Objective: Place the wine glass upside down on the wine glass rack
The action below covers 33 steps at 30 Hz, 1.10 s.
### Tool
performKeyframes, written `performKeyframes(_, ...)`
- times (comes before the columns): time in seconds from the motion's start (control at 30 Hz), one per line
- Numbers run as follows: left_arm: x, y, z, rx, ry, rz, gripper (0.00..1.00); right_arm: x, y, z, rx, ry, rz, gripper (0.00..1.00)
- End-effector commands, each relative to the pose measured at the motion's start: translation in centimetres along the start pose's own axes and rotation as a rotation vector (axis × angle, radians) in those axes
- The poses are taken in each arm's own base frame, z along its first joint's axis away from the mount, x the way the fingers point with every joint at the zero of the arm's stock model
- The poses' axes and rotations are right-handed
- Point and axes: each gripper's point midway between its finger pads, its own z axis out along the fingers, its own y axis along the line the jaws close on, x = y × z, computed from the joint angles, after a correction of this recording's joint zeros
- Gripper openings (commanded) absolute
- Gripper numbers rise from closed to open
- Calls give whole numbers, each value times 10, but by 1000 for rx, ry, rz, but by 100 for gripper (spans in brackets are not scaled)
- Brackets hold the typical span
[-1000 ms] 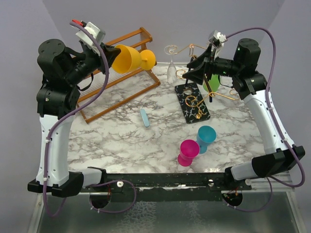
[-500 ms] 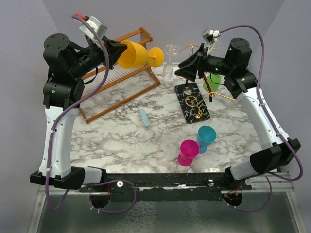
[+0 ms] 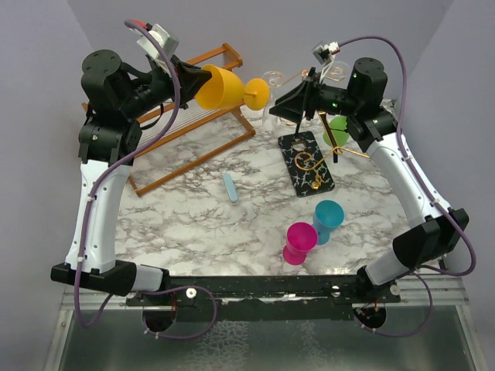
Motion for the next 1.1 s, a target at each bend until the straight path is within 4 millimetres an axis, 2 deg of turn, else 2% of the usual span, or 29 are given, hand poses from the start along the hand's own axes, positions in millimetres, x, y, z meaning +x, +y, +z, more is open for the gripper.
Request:
performKeyframes(0.0, -4, -9, 3, 40, -20, 31, 0, -22, -3, 3, 46, -56, -6, 53)
performKeyframes(0.13, 0, -11, 8, 47, -7, 42, 0, -22, -4, 5, 49, -58, 21, 51)
performKeyframes(0.6, 14, -15, 22, 47, 34, 109, 0, -16, -24, 9, 126, -55, 74, 30)
performKeyframes(1.07, 18, -16, 33, 30, 51, 169, 0, 5, -42, 11, 191, -31, 140, 26)
